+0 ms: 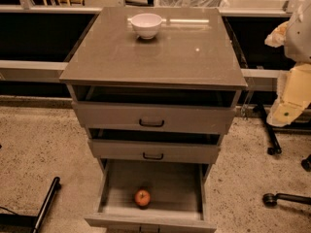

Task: Pick apple from bottom drawer and place on counter

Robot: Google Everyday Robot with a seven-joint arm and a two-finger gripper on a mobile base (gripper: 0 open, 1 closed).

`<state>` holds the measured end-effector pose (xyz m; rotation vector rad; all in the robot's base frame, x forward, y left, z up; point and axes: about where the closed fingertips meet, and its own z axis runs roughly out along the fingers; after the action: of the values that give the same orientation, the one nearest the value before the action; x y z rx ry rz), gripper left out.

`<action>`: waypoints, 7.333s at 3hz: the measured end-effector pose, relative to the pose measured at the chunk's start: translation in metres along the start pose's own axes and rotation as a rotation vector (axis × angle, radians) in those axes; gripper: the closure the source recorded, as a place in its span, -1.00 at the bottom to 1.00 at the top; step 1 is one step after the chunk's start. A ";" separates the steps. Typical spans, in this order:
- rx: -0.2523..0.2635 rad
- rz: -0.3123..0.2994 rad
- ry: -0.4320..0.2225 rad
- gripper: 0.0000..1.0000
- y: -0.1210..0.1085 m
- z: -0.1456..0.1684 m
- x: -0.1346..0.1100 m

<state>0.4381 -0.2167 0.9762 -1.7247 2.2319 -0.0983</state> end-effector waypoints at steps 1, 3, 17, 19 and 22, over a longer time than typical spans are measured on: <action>0.000 0.000 0.000 -1.00 0.000 0.000 0.000; -0.102 -0.053 -0.264 -1.00 0.024 0.064 -0.023; -0.117 0.138 -0.941 -1.00 0.112 0.645 -0.137; -0.103 0.129 -0.961 -0.48 0.107 0.633 -0.139; -0.097 0.081 -1.181 -0.64 0.134 0.671 -0.126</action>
Offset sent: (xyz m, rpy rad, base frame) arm -0.0066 0.0334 -0.0085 0.2276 -0.0331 0.1625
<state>0.5357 0.0326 0.3343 -1.1809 1.3861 0.8292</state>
